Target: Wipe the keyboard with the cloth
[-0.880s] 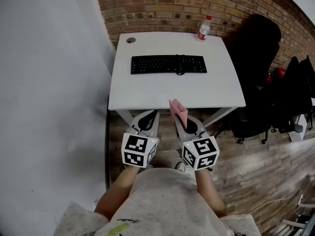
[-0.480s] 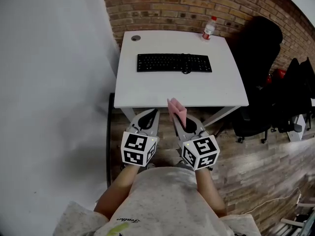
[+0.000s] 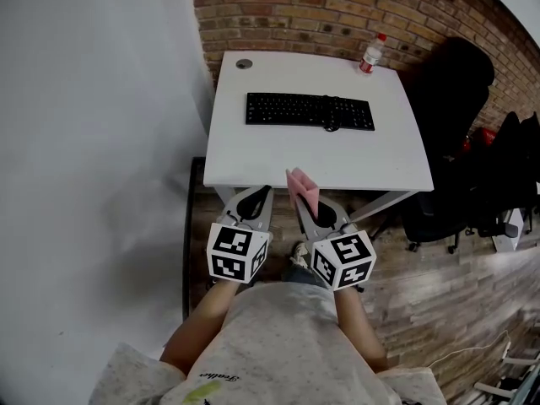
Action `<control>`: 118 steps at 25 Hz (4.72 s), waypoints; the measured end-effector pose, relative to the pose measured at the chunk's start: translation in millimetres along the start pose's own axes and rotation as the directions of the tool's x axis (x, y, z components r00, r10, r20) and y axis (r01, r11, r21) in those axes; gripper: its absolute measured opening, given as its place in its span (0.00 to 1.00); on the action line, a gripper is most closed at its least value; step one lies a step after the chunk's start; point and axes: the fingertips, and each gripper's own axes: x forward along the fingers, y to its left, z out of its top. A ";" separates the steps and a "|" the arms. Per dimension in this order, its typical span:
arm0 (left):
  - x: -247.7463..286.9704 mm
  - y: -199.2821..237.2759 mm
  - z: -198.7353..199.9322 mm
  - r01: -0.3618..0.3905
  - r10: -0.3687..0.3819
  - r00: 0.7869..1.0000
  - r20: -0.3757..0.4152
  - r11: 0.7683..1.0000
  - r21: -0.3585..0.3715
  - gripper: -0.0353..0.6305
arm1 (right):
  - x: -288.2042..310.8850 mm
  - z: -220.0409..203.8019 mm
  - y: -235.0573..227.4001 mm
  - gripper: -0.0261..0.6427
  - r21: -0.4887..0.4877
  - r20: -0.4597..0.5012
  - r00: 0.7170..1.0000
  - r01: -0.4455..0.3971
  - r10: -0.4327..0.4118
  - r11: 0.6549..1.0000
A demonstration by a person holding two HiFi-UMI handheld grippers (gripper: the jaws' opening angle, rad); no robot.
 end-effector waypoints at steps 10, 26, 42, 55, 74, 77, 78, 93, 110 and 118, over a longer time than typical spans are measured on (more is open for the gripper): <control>51.0 34.5 5.0 -0.030 0.030 0.999 -0.014 0.999 -0.019 0.03 | 51.3 6.9 -41.3 0.07 0.027 -0.011 1.000 -0.028 0.028 0.999; 174.4 85.5 40.2 -0.155 0.151 0.987 -0.063 0.986 -0.057 0.03 | 149.3 42.8 -141.0 0.07 0.082 -0.061 0.980 -0.183 0.188 0.980; 232.8 128.8 47.4 -0.327 0.314 0.941 -0.129 0.940 -0.097 0.03 | 230.7 64.4 -174.8 0.07 0.207 -0.073 0.902 -0.404 0.426 0.891; 223.0 171.9 41.4 -0.409 0.387 0.902 -0.193 0.908 -0.089 0.03 | 298.3 69.7 -151.2 0.06 0.416 -0.053 0.864 -0.438 0.502 0.797; 231.5 280.6 39.9 -0.291 0.263 0.943 -0.206 0.950 -0.115 0.03 | 405.7 51.7 -133.5 0.06 0.601 -0.125 0.922 -0.224 0.367 0.767; 235.8 292.1 42.0 -0.261 0.234 0.951 -0.202 0.958 -0.116 0.03 | 414.4 49.5 -133.9 0.06 0.587 -0.159 0.931 -0.178 0.328 0.790; 237.8 294.5 43.2 -0.249 0.223 0.954 -0.202 0.962 -0.114 0.03 | 416.3 47.2 -135.0 0.06 0.580 -0.177 0.933 -0.160 0.315 0.799; 270.9 290.8 43.6 -0.058 0.032 0.978 -0.205 0.991 -0.119 0.03 | 416.2 30.1 -163.8 0.06 0.485 -0.295 0.943 0.010 0.153 0.874; 278.8 259.8 43.0 -0.087 0.070 0.974 -0.217 0.994 -0.073 0.03 | 382.8 27.6 -208.1 0.07 0.461 -0.288 0.950 0.030 0.118 0.887; 281.5 240.6 41.4 -0.124 0.106 0.969 -0.224 0.990 -0.071 0.03 | 363.3 28.0 -230.0 0.07 0.466 -0.278 0.953 0.027 0.118 0.884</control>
